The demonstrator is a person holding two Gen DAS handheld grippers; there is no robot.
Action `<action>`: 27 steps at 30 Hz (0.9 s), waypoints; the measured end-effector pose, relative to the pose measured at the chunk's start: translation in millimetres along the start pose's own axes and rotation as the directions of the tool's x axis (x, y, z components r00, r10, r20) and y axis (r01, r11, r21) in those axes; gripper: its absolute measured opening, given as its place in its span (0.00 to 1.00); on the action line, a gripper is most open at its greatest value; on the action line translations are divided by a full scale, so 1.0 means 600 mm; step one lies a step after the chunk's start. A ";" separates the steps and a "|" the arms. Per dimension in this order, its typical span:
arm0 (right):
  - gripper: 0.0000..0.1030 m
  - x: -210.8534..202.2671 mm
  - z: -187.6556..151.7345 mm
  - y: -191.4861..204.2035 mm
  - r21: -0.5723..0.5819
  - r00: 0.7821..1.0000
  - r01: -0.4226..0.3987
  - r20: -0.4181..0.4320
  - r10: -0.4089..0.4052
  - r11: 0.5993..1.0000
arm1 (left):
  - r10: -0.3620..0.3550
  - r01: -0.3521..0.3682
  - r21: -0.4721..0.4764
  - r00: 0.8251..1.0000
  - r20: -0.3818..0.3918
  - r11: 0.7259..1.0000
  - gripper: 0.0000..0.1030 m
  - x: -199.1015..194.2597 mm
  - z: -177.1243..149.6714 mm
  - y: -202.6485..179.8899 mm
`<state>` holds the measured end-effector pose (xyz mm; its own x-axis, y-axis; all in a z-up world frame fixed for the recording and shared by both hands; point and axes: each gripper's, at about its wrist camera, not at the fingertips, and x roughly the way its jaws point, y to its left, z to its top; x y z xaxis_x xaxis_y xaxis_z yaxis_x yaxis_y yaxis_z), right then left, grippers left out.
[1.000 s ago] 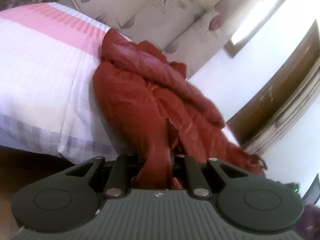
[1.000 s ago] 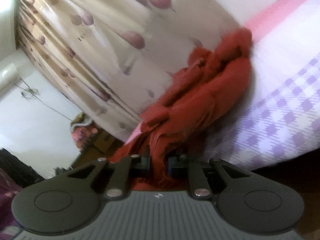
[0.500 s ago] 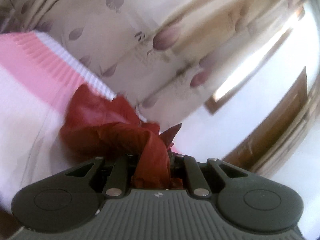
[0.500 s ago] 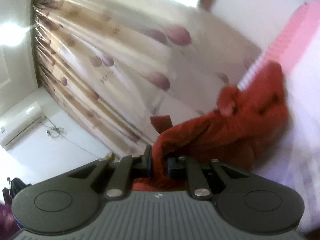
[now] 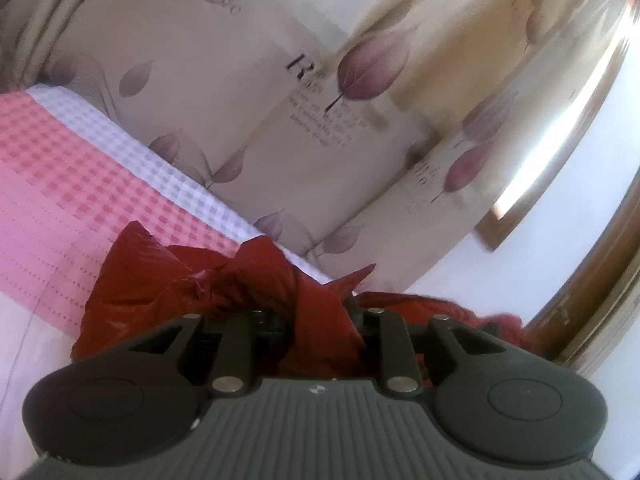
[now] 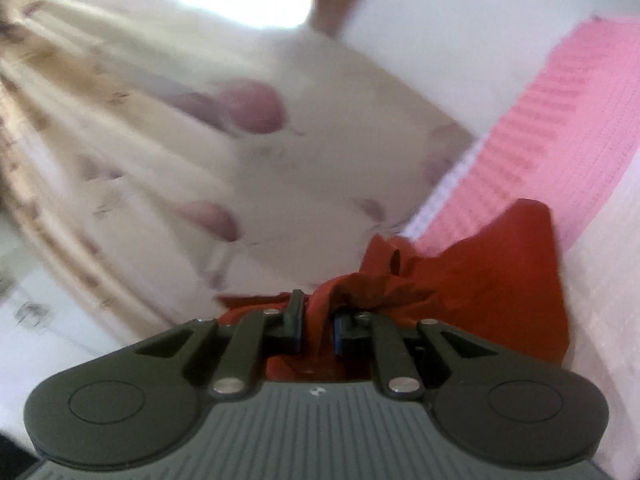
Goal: Fold large clothes
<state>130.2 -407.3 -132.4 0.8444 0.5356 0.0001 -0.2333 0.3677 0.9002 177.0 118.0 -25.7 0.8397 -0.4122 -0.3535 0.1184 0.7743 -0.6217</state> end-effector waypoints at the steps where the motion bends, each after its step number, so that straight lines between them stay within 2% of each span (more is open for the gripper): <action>1: 0.14 0.015 0.003 -0.013 0.026 1.000 0.022 -0.003 -0.022 0.999 | 0.011 -0.011 0.012 1.000 -0.009 1.000 0.30 0.012 0.000 0.002; 4: 0.16 0.053 0.005 -0.051 0.110 0.997 0.078 -0.010 -0.077 0.991 | 0.040 -0.039 0.027 0.999 -0.036 0.999 0.33 0.034 -0.004 0.010; 7: 0.22 0.063 0.008 -0.066 0.163 0.997 0.071 -0.001 -0.072 0.984 | 0.013 -0.014 -0.050 1.000 -0.022 0.999 0.45 0.028 -0.002 0.023; 9: 0.30 0.050 0.007 -0.068 0.180 0.998 0.035 0.036 -0.042 0.983 | -0.026 0.026 -0.073 1.000 0.006 0.997 0.71 0.017 -0.001 0.024; 10: 0.39 0.041 0.007 -0.065 0.181 0.998 0.014 0.065 -0.027 0.983 | -0.044 0.046 -0.069 0.998 0.033 0.997 0.80 0.008 -0.001 0.023; 11: 0.56 0.030 0.006 -0.061 0.173 0.996 -0.003 0.092 -0.013 0.985 | -0.047 0.050 -0.055 0.998 0.050 0.997 0.99 0.001 -0.001 0.015; 12: 0.67 0.019 0.006 -0.054 0.153 0.993 -0.012 0.121 -0.007 0.988 | -0.035 0.037 -0.030 0.997 0.075 0.999 1.00 -0.009 -0.002 0.006; 13: 0.84 0.007 0.008 -0.045 0.124 0.987 -0.012 0.158 -0.008 0.992 | -0.013 0.012 0.010 0.994 0.109 1.000 1.00 -0.018 -0.002 -0.008; 16: 0.85 -0.023 0.017 -0.012 -0.005 0.975 -0.028 0.222 0.028 1.000 | -0.018 -0.001 0.138 0.990 0.139 0.990 1.00 -0.036 0.000 -0.044; 17: 0.85 -0.029 0.021 -0.002 -0.031 0.976 -0.027 0.217 0.033 0.999 | -0.024 0.003 0.172 0.992 0.122 0.985 0.98 -0.038 0.000 -0.056; 19: 0.84 -0.021 0.021 0.026 -0.129 0.991 -0.032 0.127 0.049 0.991 | -0.077 0.059 0.258 0.995 0.060 0.964 0.91 -0.034 -0.007 -0.087; 20: 0.82 -0.011 0.012 0.051 -0.224 0.997 -0.015 0.074 0.032 0.974 | -0.083 0.069 0.305 0.996 0.034 0.950 0.76 -0.030 -0.014 -0.104; 21: 0.77 0.004 0.000 0.077 -0.334 0.999 0.017 0.033 -0.006 0.943 | -0.080 0.074 0.363 0.997 0.002 0.929 0.53 -0.023 -0.023 -0.126; 23: 0.43 0.050 -0.034 0.130 -0.557 0.994 0.029 -0.075 -0.085 0.830 | -0.063 0.095 0.449 0.994 -0.087 0.888 0.29 0.006 -0.042 -0.161; 24: 0.38 0.074 -0.050 0.149 -0.626 0.987 0.023 -0.111 -0.118 0.780 | -0.054 0.112 0.474 0.989 -0.135 0.874 0.26 0.026 -0.049 -0.172; 26: 0.23 0.127 -0.079 0.172 -0.735 0.967 0.005 -0.168 -0.190 0.678 | -0.022 0.113 0.504 0.983 -0.182 0.856 0.23 0.060 -0.059 -0.178; 27: 0.23 0.150 -0.090 0.176 -0.777 0.956 -0.001 -0.186 -0.227 0.630 | 0.008 0.097 0.529 0.981 -0.192 0.843 0.23 0.078 -0.062 -0.177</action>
<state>155.5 -279.1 -60.7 0.7706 0.5699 -0.2853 -0.5226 0.8213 0.2289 184.2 -1.3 -2.3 0.7231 -0.4910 -0.4859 0.4615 0.8668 -0.1890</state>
